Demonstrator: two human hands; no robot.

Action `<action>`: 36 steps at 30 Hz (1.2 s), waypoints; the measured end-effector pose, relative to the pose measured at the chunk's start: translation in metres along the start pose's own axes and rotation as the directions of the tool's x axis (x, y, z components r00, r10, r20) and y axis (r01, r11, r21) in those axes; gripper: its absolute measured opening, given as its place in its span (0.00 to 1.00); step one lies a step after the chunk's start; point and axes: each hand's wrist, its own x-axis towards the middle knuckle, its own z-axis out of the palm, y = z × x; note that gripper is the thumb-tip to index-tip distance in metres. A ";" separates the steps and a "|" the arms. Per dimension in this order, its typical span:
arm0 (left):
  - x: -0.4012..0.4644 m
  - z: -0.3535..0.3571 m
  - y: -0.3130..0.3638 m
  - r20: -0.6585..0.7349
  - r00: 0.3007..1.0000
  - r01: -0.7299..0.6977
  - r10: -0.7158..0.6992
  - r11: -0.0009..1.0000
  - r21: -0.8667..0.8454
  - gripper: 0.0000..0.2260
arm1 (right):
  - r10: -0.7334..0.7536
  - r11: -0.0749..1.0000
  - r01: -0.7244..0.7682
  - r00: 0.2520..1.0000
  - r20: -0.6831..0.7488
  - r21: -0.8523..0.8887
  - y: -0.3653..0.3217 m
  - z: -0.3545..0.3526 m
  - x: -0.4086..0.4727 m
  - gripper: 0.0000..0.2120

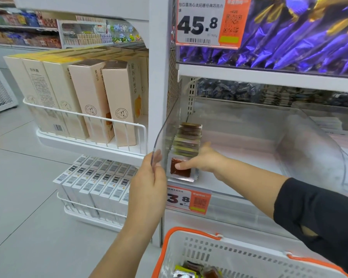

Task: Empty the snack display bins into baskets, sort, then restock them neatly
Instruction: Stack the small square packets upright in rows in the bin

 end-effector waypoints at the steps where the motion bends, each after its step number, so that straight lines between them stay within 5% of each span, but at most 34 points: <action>1: 0.000 0.000 0.000 0.000 1.000 -0.002 0.002 1.000 0.002 0.16 | 0.032 0.999 -0.032 0.999 0.006 0.009 0.000 -0.003 -0.003 0.50; 3: 0.000 0.000 -0.001 -0.003 1.000 -0.010 0.010 1.000 0.005 0.16 | 0.041 0.997 -0.040 0.999 0.021 -0.071 0.003 -0.006 -0.010 0.28; 9: 0.000 0.000 -0.002 -0.003 1.000 -0.023 0.023 0.999 0.022 0.16 | -0.019 0.976 0.014 1.000 -0.022 -0.218 0.005 -0.011 -0.016 0.18; 18: -0.001 0.000 -0.003 0.002 1.000 -0.013 0.013 1.000 0.004 0.15 | 0.081 0.993 -0.096 0.981 0.177 0.074 0.000 -0.011 -0.007 0.21; 23: 0.000 0.000 -0.003 -0.005 1.000 -0.021 0.021 1.000 0.004 0.15 | 0.019 0.962 0.016 0.992 0.126 -0.273 0.007 -0.006 -0.014 0.28; 29: 0.000 0.001 -0.004 -0.016 0.999 -0.037 0.037 0.999 -0.011 0.15 | -0.016 0.995 0.042 0.966 0.259 -0.095 0.005 -0.016 -0.024 0.13; 36: 0.001 0.001 -0.008 -0.008 0.999 -0.054 0.054 0.999 -0.004 0.15 | 0.048 0.938 0.092 0.921 0.388 -0.334 -0.004 -0.027 -0.031 0.28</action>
